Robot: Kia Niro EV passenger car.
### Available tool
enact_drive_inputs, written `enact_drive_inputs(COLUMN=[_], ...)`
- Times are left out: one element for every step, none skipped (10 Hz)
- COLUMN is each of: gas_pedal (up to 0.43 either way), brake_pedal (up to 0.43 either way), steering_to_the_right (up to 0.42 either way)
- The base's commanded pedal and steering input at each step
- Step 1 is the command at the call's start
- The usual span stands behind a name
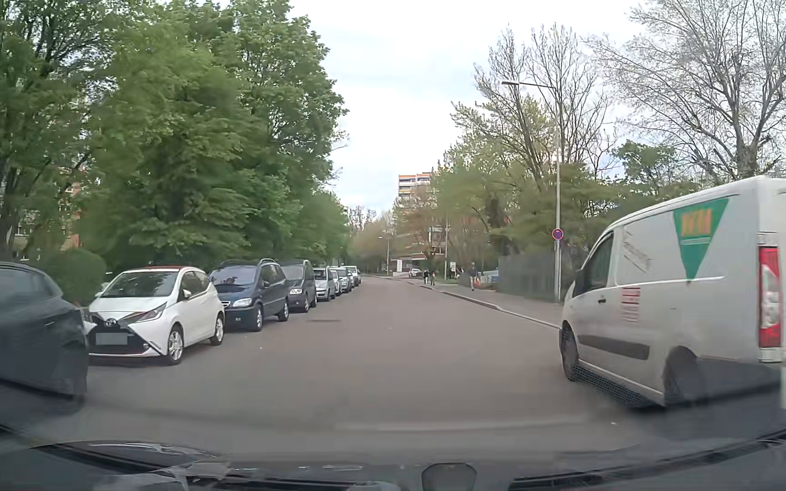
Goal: Follow the waypoints while adhering to traffic rules and regulations
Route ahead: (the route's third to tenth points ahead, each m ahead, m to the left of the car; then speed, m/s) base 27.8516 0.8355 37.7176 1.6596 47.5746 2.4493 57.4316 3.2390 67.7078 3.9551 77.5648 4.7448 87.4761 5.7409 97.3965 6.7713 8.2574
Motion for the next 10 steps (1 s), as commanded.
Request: enact_drive_inputs(gas_pedal=[0.059,0.059,0.059,0.059,0.059,0.059,0.020,0.000,0.000,0.000], brake_pedal=[0.000,0.000,0.000,0.000,0.000,0.000,0.000,0.000,0.000,0.000], steering_to_the_right=[0.015,0.017,0.020,0.023,0.025,0.026,0.026,0.026,0.026,0.026])
